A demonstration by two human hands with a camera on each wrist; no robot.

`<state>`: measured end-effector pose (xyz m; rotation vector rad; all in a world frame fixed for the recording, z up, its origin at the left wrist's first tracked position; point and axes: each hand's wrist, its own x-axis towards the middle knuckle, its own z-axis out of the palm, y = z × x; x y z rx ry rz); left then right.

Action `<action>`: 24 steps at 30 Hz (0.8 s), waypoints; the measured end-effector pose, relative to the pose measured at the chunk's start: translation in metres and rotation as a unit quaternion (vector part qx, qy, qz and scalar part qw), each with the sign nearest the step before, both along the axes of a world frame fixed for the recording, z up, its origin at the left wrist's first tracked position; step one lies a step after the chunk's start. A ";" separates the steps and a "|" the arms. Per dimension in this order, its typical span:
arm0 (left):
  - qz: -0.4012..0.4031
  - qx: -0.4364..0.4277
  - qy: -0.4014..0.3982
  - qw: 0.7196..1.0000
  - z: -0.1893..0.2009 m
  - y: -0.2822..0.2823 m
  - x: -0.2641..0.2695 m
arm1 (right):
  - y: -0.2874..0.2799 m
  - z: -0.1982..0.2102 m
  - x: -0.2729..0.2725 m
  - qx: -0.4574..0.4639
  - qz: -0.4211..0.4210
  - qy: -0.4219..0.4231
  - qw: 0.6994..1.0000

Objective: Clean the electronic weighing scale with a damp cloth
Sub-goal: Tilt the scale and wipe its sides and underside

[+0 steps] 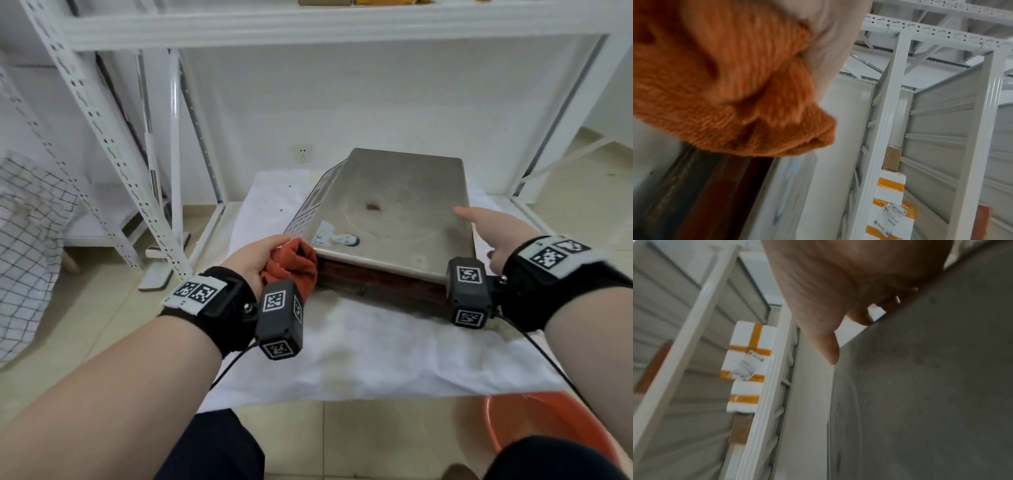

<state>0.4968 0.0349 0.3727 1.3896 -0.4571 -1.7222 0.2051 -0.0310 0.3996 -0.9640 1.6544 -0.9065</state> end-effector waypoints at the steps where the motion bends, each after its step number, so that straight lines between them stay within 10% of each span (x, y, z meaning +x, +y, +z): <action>1: -0.023 0.002 0.026 0.999 0.001 0.004 0.003 | 0.003 0.001 0.000 -0.023 -0.023 0.013 0.999; 6: -0.193 -0.065 0.257 0.945 -0.007 0.049 0.018 | 0.029 0.001 0.016 -0.225 -0.082 0.179 0.954; 10: -0.121 -0.029 0.208 0.970 0.010 0.055 0.001 | 0.058 0.005 0.060 -0.291 0.098 0.118 0.944; 15: -0.061 -0.089 -0.010 0.994 0.016 0.069 -0.021 | 0.092 -0.001 0.106 -0.155 0.361 0.083 0.916; 24: -0.195 -0.086 -0.036 0.976 -0.019 0.088 -0.018 | 0.116 -0.022 0.099 -0.124 0.398 0.170 0.893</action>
